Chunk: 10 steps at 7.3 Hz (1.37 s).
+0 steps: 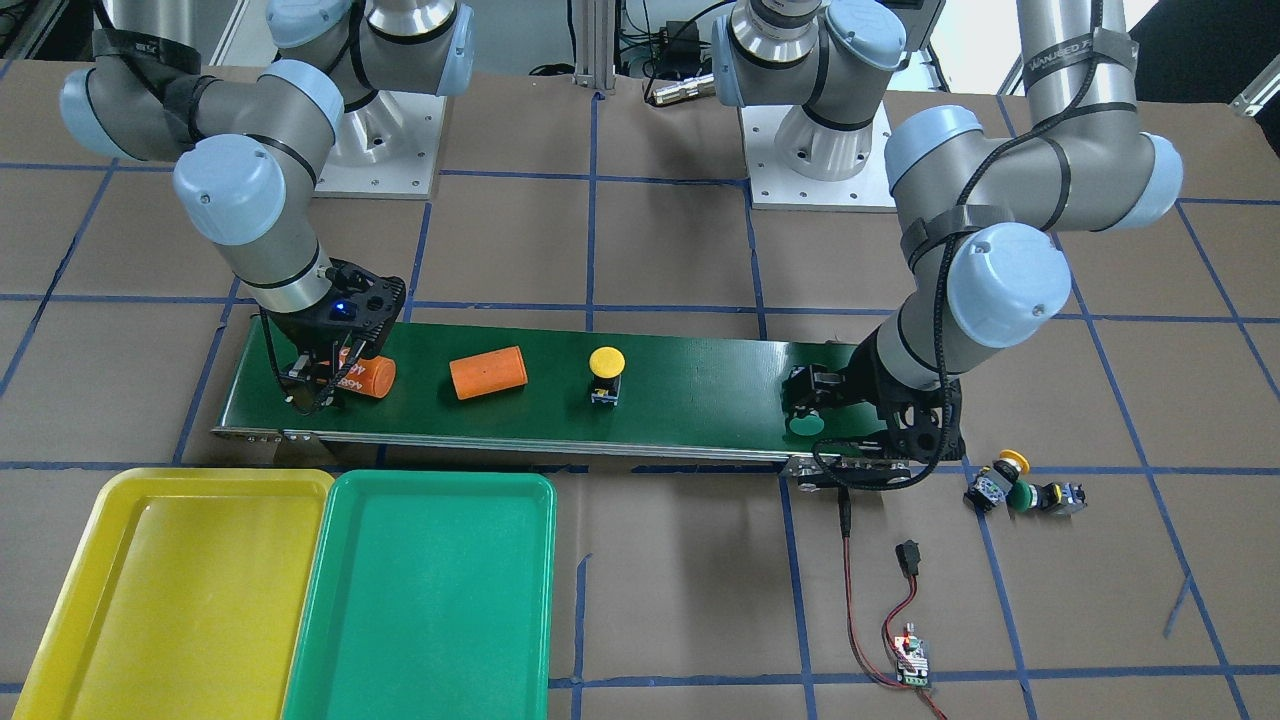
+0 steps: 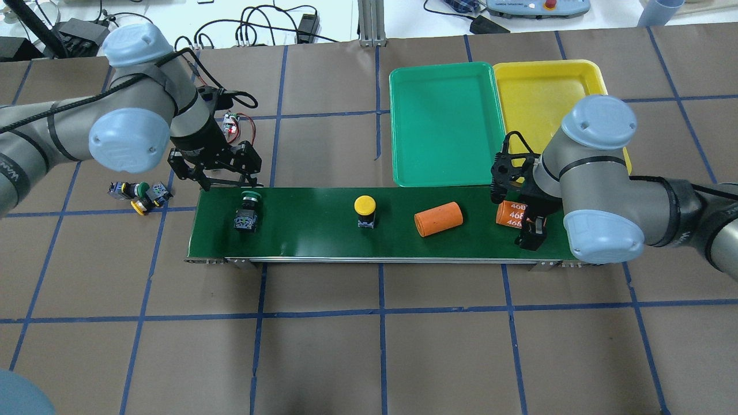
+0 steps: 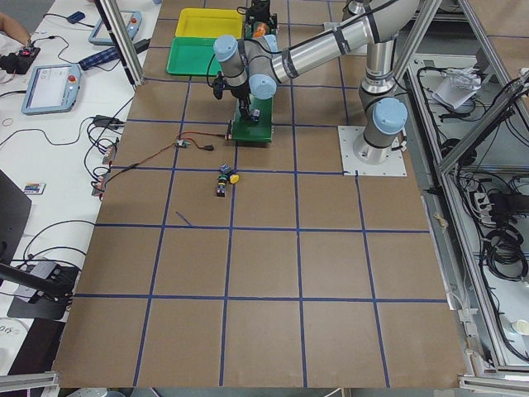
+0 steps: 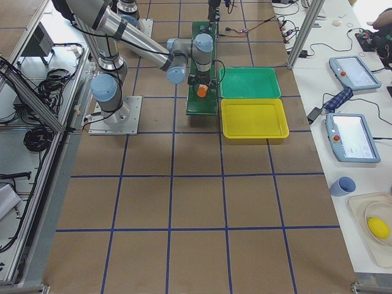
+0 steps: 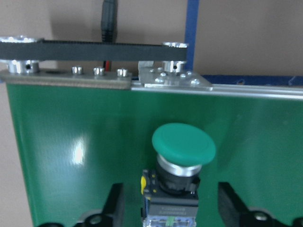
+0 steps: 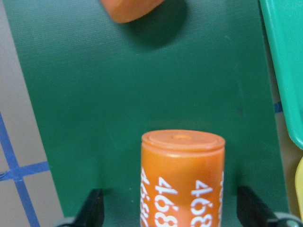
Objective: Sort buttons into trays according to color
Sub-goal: 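Return the left gripper to the pile and grasp a dark-capped button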
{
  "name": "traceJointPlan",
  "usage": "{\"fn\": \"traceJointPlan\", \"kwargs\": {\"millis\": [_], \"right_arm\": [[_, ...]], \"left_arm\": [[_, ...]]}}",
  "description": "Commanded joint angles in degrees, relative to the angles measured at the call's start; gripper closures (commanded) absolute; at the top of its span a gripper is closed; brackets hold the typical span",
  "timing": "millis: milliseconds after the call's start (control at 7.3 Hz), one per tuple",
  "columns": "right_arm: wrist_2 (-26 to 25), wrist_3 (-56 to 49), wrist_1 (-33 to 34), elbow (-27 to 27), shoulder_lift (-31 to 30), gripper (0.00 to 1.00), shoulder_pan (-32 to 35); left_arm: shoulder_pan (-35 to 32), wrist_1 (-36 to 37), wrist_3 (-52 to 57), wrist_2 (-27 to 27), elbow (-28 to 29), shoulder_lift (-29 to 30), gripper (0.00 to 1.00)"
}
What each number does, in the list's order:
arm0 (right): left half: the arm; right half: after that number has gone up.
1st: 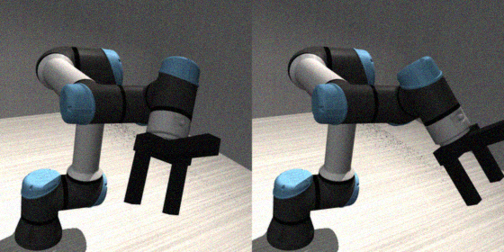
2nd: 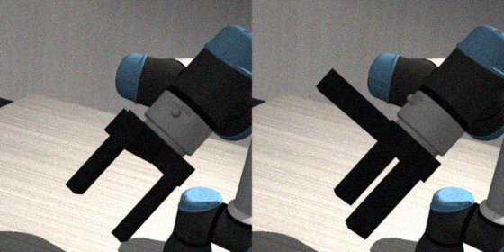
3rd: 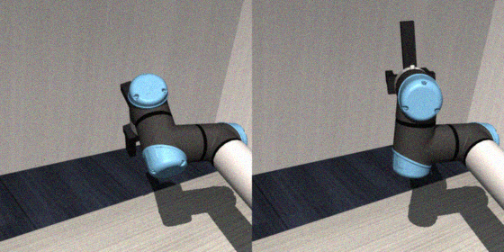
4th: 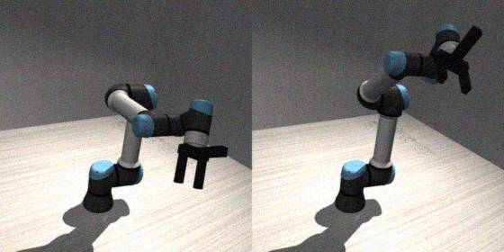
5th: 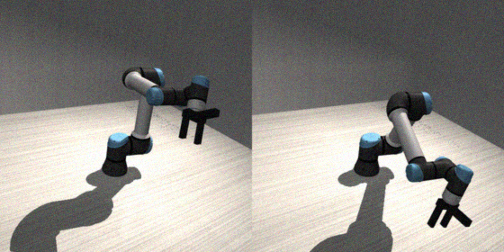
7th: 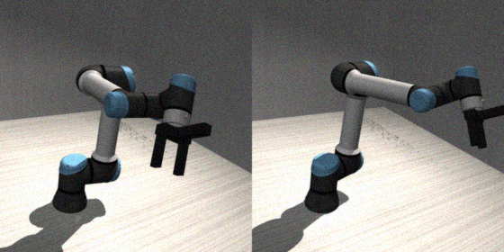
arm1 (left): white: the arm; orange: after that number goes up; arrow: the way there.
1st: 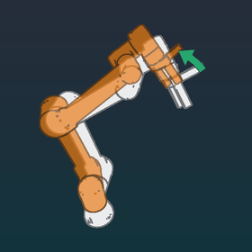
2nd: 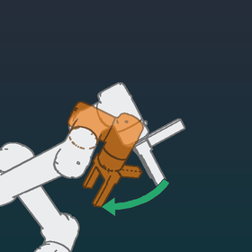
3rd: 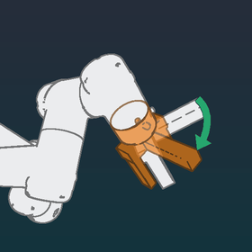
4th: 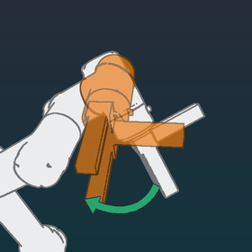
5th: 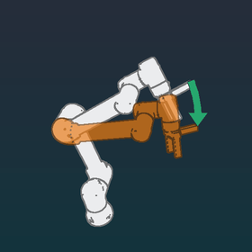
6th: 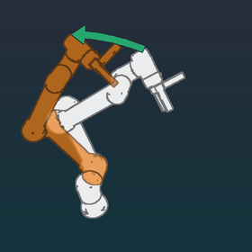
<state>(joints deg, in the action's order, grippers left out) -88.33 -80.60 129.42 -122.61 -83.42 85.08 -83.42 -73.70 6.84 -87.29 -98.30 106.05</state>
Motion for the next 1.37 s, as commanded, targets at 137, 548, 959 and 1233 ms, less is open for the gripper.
{"fn": "traceJointPlan", "kwargs": {"millis": [137, 548, 959, 1233], "right_arm": [[0.0, 0.0, 0.0, 0.0, 0.0, 0.00, 0.0], [0.0, 0.0, 0.0, 0.0, 0.3, 0.00, 0.0], [0.0, 0.0, 0.0, 0.0, 0.3, 0.00, 0.0], [0.0, 0.0, 0.0, 0.0, 0.3, 0.00, 0.0]], "left_arm": [[15.9, -3.0, 23.0, -0.2, 9.5, 5.5, 0.00], [18.2, 1.6, 45.2, -0.2, 8.1, 11.2, 0.00], [17.9, 5.8, 56.4, -0.6, 2.9, 11.3, 0.00], [17.6, 16.3, 57.3, -2.5, -2.1, 11.4, 0.00]]}}
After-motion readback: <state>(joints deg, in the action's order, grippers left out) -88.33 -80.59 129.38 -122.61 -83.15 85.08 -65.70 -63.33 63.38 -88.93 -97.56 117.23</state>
